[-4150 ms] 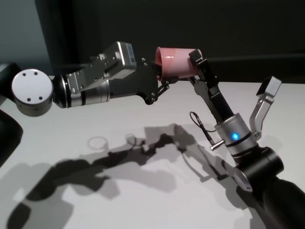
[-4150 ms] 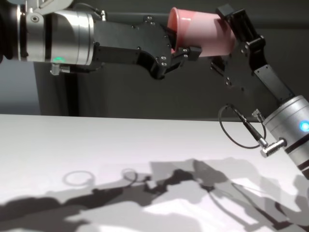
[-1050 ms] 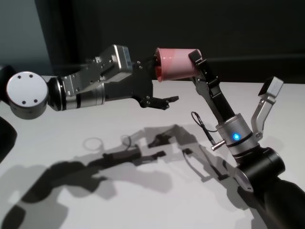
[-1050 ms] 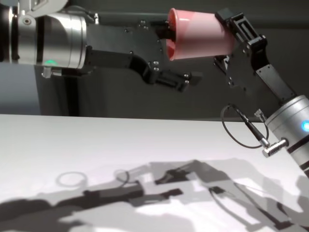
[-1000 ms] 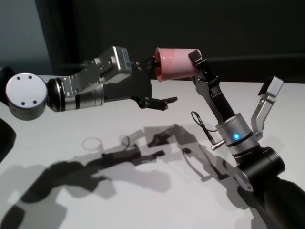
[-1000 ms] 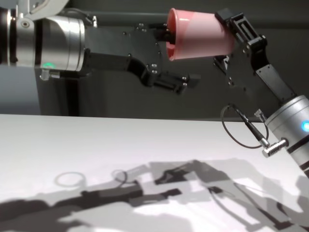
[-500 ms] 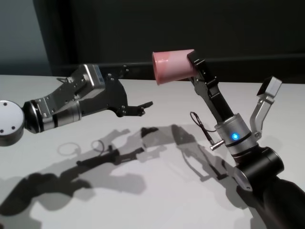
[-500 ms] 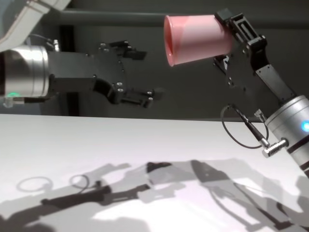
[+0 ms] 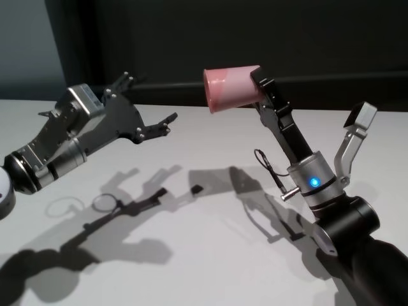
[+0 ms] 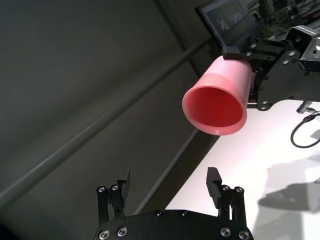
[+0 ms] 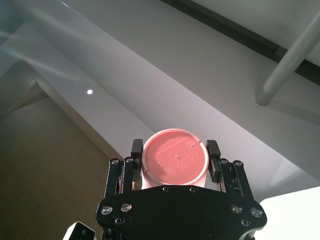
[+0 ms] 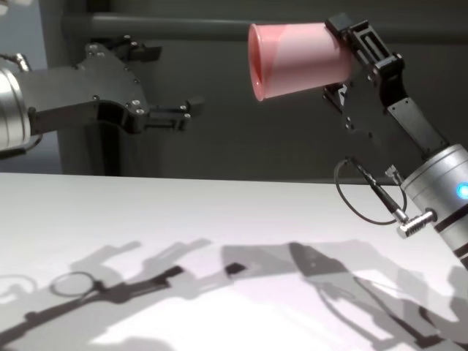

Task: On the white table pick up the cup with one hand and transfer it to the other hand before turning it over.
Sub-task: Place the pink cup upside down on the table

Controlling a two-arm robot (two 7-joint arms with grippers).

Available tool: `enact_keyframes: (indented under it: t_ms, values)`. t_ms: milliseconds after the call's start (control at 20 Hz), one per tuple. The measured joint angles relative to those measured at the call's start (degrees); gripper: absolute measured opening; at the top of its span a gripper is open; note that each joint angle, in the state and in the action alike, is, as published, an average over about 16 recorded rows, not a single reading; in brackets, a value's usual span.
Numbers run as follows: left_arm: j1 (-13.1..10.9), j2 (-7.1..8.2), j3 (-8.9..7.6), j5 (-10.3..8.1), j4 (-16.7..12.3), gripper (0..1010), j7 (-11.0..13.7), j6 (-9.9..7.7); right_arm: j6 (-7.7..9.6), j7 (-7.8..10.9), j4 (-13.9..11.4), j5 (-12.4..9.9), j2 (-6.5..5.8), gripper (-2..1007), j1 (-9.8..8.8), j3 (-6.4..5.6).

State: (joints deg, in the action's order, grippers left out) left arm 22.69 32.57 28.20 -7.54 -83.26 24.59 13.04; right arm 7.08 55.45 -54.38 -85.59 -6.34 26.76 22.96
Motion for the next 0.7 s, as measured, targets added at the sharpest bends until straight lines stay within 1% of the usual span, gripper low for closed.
enact_keyframes:
  t_ms: [150, 350, 500, 700]
  values:
    - [-2.50, -0.87, -1.92, 0.08, -0.63, 1003, -4.03, -0.67, 0.00, 0.00, 0.00, 0.00, 0.00, 743, 0.00, 0.00]
    - [-5.68, -2.52, -4.32, -0.06, -1.04, 1003, -8.84, -2.58, 0.00, 0.00, -0.01, -0.01, 0.00, 743, 0.00, 0.00]
    - [-7.75, -3.89, -5.96, -0.66, -1.04, 1003, -11.54, -4.32, 0.00, 0.00, -0.01, -0.01, 0.00, 743, 0.00, 0.00]
    - [-10.17, -5.60, -7.98, -1.85, -0.85, 1003, -14.09, -6.34, 0.00, 0.00, -0.01, -0.01, -0.01, 743, 0.00, 0.00]
